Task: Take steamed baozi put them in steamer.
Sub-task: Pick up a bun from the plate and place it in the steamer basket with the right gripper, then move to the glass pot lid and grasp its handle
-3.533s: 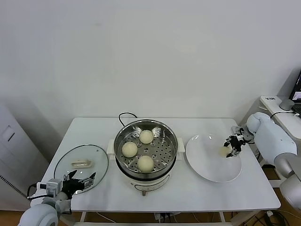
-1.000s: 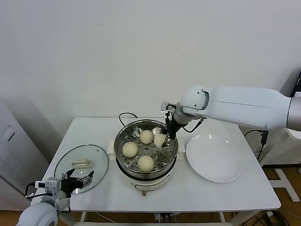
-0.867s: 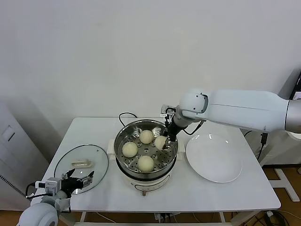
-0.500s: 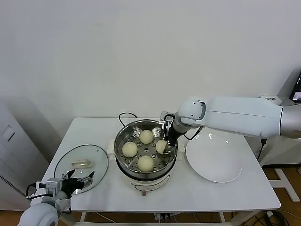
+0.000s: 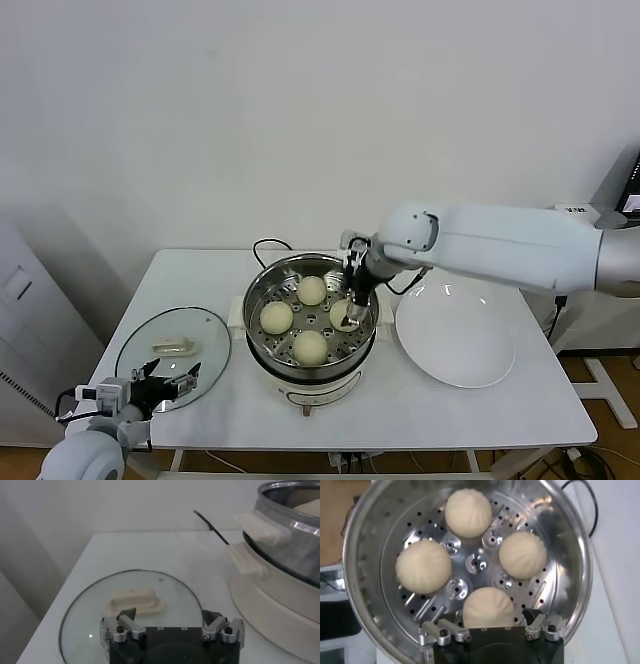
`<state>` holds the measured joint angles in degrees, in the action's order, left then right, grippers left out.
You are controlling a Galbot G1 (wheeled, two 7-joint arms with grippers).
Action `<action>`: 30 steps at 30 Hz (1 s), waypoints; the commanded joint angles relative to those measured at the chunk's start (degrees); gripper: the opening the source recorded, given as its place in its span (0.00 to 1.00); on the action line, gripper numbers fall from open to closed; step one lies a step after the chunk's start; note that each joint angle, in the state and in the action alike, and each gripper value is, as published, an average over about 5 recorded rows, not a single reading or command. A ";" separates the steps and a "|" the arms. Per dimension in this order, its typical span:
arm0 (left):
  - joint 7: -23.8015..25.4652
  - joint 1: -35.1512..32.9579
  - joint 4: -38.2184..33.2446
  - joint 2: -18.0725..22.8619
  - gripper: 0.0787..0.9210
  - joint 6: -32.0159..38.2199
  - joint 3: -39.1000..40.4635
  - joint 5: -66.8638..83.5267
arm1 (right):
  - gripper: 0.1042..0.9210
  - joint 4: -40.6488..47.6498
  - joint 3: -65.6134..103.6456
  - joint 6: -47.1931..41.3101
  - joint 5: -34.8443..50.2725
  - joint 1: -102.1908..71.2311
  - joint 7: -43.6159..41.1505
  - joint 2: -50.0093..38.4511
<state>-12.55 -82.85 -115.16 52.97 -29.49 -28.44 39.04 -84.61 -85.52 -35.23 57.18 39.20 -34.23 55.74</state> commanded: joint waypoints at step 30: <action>3.10 -1.37 -3.13 2.98 0.88 4.36 -7.77 -3.11 | 0.88 -0.41 104.95 33.99 -13.02 -83.67 15.34 -11.15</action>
<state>-11.51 -83.05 -117.99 55.73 -27.82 -34.18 38.78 -81.28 -13.79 -10.37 51.64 -13.46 -23.82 39.66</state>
